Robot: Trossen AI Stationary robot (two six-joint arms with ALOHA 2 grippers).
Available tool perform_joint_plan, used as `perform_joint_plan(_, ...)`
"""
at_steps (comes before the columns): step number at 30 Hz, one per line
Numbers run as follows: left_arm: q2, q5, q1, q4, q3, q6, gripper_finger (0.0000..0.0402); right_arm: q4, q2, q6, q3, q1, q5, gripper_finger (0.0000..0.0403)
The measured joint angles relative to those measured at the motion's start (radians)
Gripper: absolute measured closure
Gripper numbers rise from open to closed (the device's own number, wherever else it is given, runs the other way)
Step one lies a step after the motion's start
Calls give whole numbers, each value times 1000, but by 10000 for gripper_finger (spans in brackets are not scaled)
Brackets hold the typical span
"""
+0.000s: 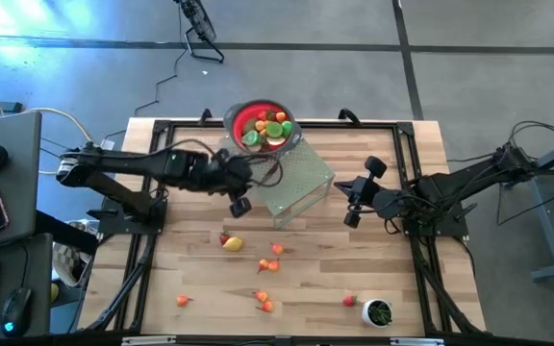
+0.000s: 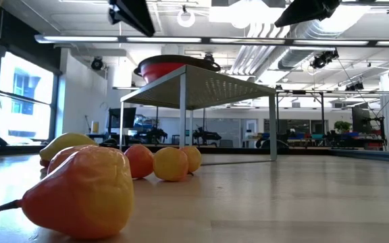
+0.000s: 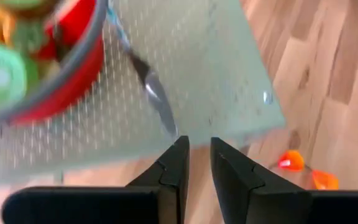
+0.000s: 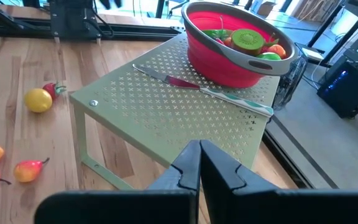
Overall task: Pick & Place Fruit
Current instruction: Put the orange pear into the red strainer on the shelf
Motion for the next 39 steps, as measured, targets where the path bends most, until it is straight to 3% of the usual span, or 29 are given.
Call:
perform_joint_plan(8,0,-91,-208,-127,0,-267,342,0,0,6,0,0,-5,400)
perform_joint_plan(15,0,-185,-408,-142,0,-456,342,0,0,8,0,0,-95,401)
perform_joint_plan(24,37,-190,-588,-182,0,-784,342,0,0,8,0,0,-131,401)
perform_joint_plan(39,200,85,-732,-241,0,-1279,342,0,0,8,0,0,-131,401)
